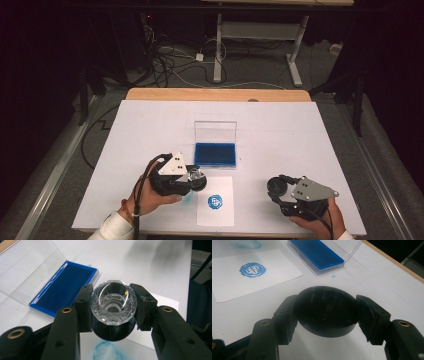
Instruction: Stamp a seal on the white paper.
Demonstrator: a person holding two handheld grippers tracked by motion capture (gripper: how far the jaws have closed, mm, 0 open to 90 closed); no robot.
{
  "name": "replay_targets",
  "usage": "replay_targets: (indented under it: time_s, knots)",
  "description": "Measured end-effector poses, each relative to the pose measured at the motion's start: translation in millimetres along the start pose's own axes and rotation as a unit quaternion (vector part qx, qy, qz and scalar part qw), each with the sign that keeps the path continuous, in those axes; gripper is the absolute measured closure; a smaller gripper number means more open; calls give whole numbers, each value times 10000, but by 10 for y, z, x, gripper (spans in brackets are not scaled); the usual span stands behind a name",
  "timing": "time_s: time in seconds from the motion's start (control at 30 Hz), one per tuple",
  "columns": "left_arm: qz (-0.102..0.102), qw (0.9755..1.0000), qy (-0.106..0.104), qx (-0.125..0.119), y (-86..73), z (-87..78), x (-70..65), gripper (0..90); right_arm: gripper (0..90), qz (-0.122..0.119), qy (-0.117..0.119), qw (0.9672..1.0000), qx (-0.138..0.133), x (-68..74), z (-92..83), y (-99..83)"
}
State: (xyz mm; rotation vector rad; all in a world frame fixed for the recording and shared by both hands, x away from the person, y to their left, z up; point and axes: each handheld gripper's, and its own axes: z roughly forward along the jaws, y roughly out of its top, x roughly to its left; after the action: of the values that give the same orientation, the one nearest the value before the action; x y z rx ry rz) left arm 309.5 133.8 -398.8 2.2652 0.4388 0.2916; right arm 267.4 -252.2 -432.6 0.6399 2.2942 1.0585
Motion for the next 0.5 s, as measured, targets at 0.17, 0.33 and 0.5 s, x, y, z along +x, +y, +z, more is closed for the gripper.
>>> replay_targets:
  time_s: [0.17,0.33,0.5]
  knots:
    - [-27,10000,79,30,-40,-35,-2,546,377,11,1,10000,2,-7,4,-5]
    - [-111,9998,149,30,-103,-71,30,546,377,30,15,10000,12,-19,23,-7]
    - [-216,9995,210,6,-189,-118,92,546,378,67,10,10000,21,-40,37,-1]
